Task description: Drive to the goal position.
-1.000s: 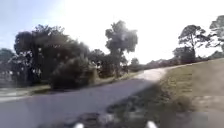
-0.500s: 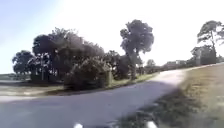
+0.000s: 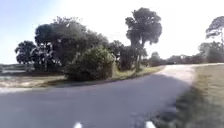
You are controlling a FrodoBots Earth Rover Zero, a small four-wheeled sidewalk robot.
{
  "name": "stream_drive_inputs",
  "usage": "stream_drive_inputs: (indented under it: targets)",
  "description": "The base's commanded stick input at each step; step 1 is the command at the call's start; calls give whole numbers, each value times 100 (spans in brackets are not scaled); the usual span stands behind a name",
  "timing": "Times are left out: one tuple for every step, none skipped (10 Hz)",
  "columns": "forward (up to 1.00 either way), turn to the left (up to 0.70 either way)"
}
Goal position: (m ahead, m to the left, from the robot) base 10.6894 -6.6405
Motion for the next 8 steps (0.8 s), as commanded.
stream_drive_inputs:
  targets:
    - [99, 0]
    - [97, 0]
    - [80, -10]
    - [70, -23]
    - [56, -54]
    - [56, -54]
    - [66, -48]
    - [91, -34]
